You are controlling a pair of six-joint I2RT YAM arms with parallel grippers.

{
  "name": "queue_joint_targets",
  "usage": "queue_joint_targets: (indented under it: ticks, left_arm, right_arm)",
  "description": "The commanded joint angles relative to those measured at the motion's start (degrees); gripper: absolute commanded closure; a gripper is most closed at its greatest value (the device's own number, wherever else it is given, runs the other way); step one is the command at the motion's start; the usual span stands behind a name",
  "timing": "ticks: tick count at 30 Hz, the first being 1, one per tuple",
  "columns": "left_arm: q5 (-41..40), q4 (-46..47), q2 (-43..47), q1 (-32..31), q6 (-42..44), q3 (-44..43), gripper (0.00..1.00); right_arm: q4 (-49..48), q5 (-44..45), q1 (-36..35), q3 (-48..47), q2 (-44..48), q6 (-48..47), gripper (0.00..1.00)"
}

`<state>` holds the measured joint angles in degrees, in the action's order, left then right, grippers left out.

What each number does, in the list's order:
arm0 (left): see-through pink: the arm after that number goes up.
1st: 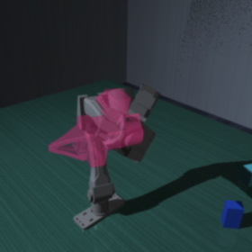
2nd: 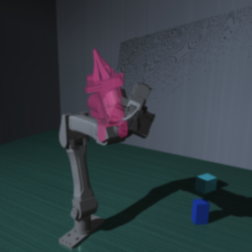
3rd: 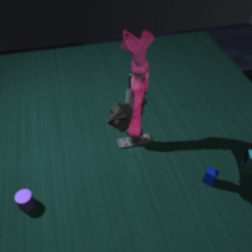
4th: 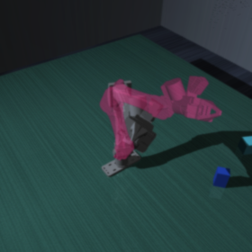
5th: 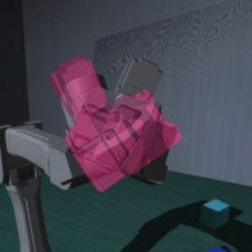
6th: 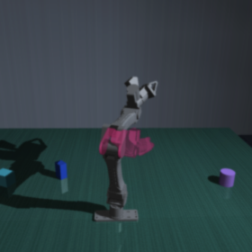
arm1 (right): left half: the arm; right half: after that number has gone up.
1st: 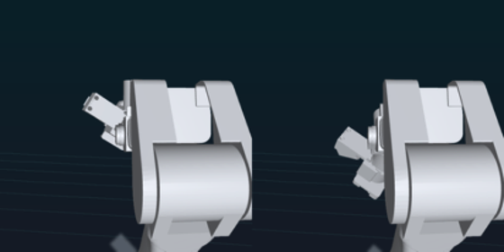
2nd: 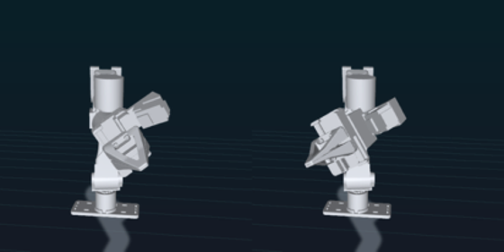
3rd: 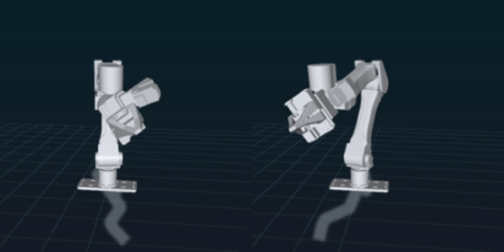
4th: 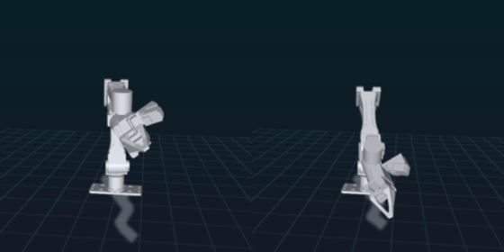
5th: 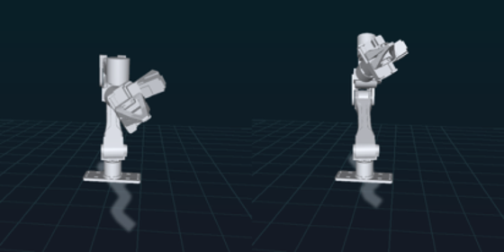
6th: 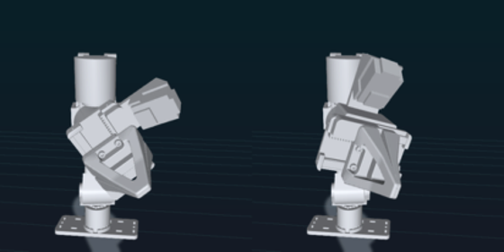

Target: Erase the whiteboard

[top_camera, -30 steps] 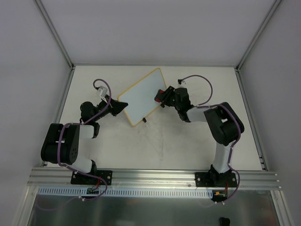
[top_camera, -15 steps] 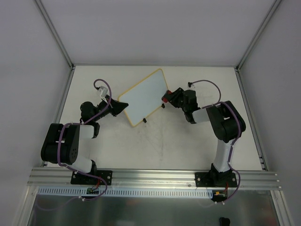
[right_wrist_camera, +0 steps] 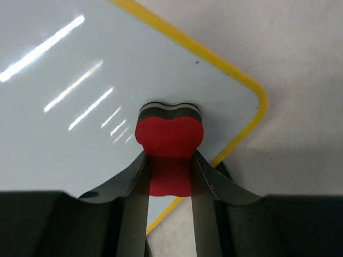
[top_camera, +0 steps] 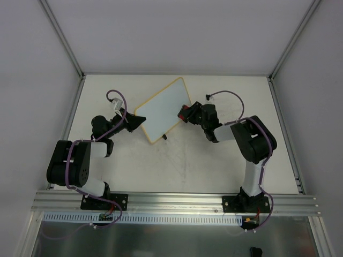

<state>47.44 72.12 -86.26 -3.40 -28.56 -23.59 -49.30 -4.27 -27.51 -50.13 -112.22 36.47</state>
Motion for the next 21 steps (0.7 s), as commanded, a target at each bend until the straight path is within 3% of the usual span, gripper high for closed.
queue_joint_targets:
  ticks: [1,6,21]
  left_arm:
    - [6.08,4.08,0.48,-1.61,-0.98,-0.84,1.0]
    - [6.08,4.17,0.3,-1.61,-1.06,-0.93,1.0]
    - [5.91,4.0,0.3,-1.61,-1.06,-1.01,1.0]
  right_arm:
    - [0.78,-0.65,-4.39,-1.46,2.01,-2.1,1.0]
    - [1.39,-2.23,-8.52,-2.08,2.01,-2.1,1.0]
    - [8.51,3.83,-23.9,-7.08,0.69,-9.66,1.0]
